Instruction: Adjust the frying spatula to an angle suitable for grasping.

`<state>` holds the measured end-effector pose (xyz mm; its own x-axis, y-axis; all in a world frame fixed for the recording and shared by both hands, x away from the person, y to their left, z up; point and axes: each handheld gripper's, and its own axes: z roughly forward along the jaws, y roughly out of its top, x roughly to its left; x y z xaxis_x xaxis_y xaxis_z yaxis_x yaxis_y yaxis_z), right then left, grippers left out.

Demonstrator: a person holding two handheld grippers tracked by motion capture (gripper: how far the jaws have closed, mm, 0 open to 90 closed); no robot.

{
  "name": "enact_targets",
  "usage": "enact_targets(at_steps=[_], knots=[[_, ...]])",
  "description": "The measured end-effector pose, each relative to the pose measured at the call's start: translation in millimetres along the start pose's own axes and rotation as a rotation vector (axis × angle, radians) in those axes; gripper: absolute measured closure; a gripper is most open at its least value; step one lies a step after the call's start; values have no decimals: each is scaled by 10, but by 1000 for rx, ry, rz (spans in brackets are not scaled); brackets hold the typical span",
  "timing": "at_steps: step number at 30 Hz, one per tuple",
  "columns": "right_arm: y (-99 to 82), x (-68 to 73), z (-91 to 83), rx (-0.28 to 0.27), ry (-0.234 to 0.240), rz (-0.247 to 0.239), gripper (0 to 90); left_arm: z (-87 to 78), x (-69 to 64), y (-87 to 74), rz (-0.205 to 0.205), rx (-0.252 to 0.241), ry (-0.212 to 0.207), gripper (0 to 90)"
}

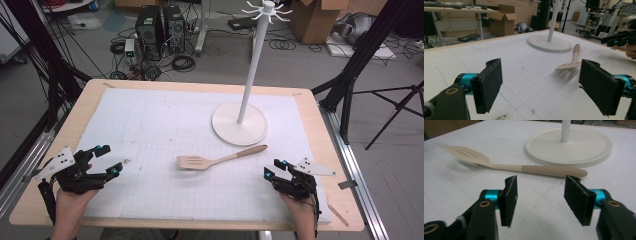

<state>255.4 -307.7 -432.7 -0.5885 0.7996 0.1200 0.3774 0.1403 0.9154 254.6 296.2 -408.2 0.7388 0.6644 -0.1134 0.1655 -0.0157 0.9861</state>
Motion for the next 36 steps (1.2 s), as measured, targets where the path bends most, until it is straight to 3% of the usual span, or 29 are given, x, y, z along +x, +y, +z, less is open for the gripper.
enact_targets(at_steps=[7,12,19,36], knots=[[-12,-72,-48,-49,14,56,233,7,-38,13,12,1,2,188],[-10,-72,-20,-53,17,56,173,-4,-38,25,20,8,0,188],[5,-52,-42,-73,32,54,155,-6,-70,50,28,3,0,182],[1,-76,-72,-77,15,54,151,12,-87,48,31,6,0,183]])
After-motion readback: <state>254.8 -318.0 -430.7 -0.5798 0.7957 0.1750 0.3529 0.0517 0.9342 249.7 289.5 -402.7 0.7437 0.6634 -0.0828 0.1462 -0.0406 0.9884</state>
